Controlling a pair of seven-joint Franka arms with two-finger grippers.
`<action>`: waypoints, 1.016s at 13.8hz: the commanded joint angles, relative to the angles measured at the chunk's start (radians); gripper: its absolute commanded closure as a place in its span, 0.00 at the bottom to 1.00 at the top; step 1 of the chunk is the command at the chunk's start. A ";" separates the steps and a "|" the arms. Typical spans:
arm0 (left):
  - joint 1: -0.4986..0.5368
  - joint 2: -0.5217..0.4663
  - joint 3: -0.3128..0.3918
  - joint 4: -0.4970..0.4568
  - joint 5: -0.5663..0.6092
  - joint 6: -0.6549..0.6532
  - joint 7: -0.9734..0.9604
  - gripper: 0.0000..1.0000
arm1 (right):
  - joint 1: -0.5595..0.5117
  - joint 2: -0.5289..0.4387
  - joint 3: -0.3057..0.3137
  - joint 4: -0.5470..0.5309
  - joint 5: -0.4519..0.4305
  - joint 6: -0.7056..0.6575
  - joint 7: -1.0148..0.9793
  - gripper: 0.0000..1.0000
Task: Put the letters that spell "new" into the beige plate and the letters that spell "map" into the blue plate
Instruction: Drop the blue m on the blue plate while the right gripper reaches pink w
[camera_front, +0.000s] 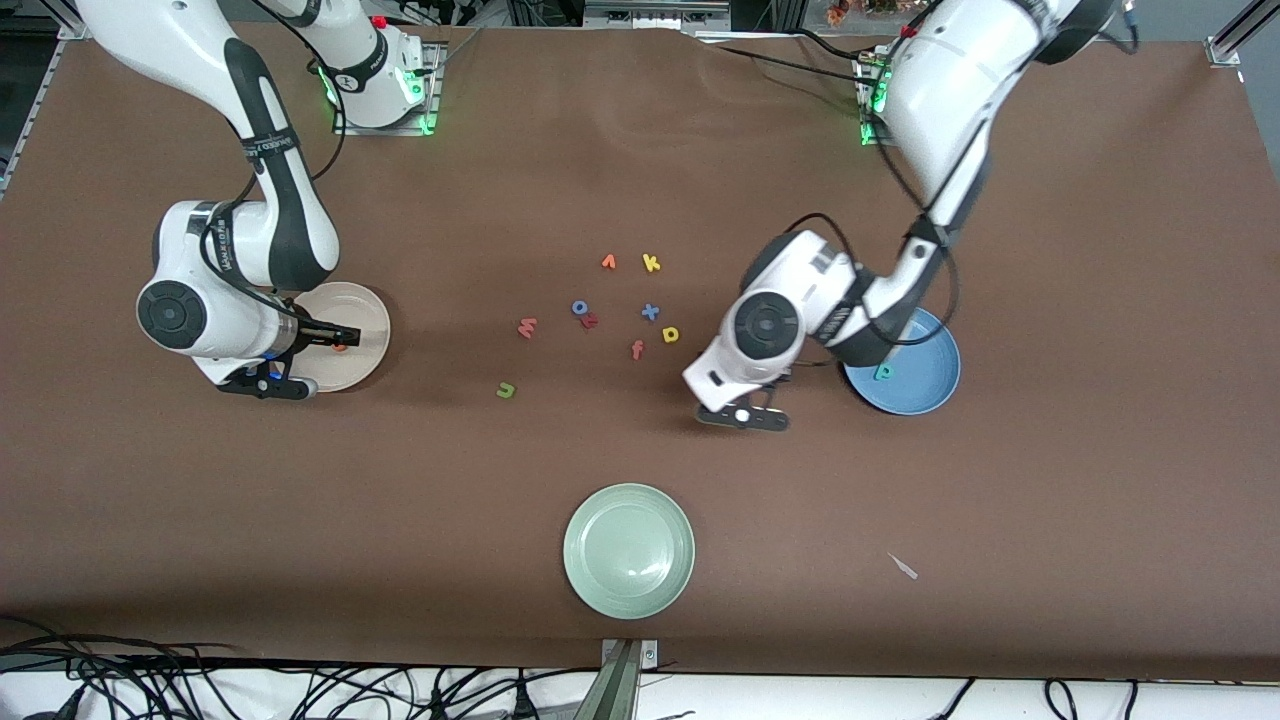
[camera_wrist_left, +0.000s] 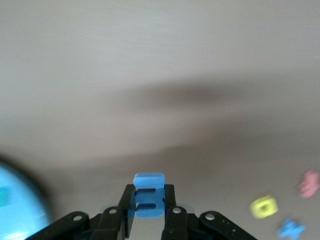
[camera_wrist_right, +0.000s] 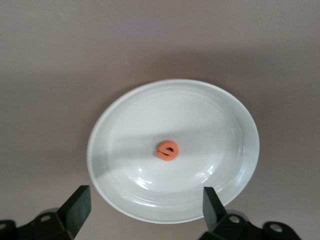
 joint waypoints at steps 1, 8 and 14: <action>0.140 -0.098 -0.009 -0.054 0.000 -0.101 0.233 0.97 | 0.019 -0.008 0.033 0.041 0.039 -0.029 0.049 0.00; 0.294 -0.184 -0.009 -0.388 0.072 0.101 0.451 0.85 | 0.024 0.000 0.191 0.057 0.045 0.052 0.265 0.00; 0.285 -0.241 -0.086 -0.410 0.065 0.108 0.381 0.00 | 0.036 0.034 0.277 0.052 0.045 0.160 0.385 0.00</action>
